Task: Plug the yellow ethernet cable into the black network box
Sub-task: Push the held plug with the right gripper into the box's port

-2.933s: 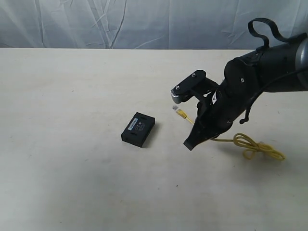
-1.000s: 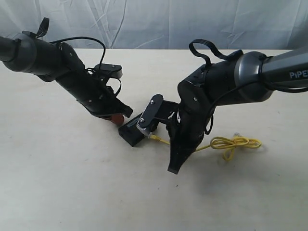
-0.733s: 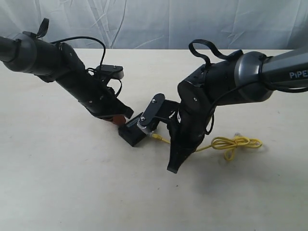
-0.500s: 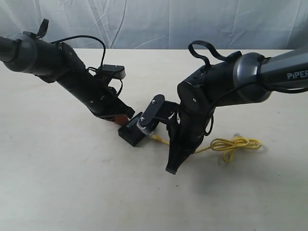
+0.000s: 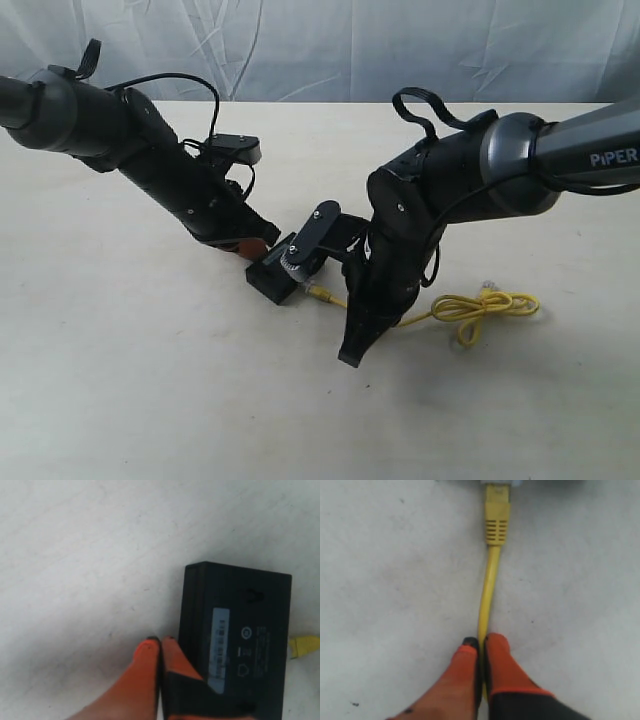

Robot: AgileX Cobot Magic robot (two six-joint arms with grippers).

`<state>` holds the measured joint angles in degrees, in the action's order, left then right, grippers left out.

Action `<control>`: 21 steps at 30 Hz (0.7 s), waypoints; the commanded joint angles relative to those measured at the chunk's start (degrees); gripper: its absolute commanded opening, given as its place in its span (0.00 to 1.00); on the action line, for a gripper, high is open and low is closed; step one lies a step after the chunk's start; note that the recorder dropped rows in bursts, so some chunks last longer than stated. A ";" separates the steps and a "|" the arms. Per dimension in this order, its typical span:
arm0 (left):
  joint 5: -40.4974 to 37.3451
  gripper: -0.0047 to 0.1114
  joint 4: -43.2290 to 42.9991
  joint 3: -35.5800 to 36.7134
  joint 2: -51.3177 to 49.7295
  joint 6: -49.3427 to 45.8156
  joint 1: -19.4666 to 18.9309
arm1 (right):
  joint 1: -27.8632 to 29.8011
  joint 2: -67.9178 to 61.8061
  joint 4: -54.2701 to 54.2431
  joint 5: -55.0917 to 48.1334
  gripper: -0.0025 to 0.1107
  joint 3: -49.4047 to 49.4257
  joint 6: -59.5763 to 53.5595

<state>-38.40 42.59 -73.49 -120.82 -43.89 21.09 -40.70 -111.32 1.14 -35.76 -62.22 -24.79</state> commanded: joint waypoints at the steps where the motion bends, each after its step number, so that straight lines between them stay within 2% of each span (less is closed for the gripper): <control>1: -0.16 0.04 0.11 -0.12 -0.07 -0.17 0.20 | 0.01 0.46 1.33 0.41 0.02 -0.38 -0.13; 10: -0.27 0.04 0.09 -0.12 -0.07 -0.17 0.20 | 0.01 0.46 4.97 0.41 0.02 -0.38 2.92; 21: -0.27 0.04 0.09 -0.12 -0.07 -0.17 0.20 | 0.01 0.46 4.38 1.95 0.02 -0.38 3.15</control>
<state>-38.40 42.59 -73.49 -120.82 -43.89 21.09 -40.70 -111.32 5.55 -34.46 -62.22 -21.87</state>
